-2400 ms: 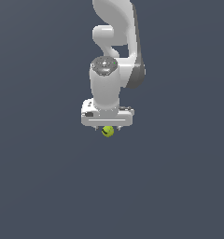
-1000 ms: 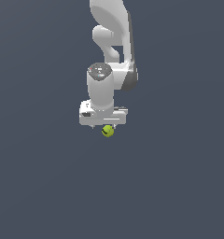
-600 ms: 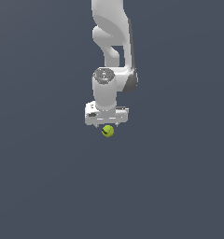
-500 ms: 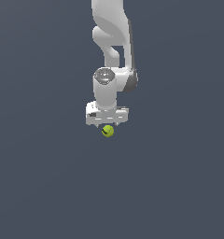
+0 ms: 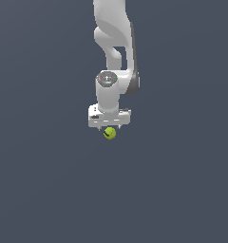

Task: Pick up the object and move it to a goal position.

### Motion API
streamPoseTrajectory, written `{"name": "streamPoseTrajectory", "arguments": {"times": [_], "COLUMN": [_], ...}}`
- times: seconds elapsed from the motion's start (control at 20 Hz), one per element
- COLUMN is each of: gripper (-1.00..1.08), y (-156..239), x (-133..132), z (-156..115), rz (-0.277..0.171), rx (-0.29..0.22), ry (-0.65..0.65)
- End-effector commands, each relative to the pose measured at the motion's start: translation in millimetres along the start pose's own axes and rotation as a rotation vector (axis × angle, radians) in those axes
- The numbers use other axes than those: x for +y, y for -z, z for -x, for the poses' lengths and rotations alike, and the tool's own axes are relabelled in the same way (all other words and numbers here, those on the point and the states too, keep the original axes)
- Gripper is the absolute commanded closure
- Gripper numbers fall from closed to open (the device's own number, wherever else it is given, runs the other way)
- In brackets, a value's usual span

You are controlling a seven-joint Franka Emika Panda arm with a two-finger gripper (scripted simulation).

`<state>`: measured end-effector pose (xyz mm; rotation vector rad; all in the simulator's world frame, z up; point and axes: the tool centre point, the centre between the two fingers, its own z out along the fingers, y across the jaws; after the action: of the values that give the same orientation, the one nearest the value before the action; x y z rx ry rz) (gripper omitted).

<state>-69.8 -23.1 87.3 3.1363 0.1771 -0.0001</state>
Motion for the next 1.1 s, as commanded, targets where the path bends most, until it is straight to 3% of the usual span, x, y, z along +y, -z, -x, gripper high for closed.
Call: {"name": "streamPoseTrajectory", "arguments": {"times": [0.0,0.6,0.65,1.05], "gripper": [-0.92,-0.92,1.08,1.08], "y": [-8,-46,-46,-46], "x": [0,-1,-1,-1], "z": [1,1,1,1], "rz": [0.0,0.0,0.0,0.0], "rx": [-0.001,0.0,0.0,0.0], "ry": [0.0,0.002,0.002,0.002]}}
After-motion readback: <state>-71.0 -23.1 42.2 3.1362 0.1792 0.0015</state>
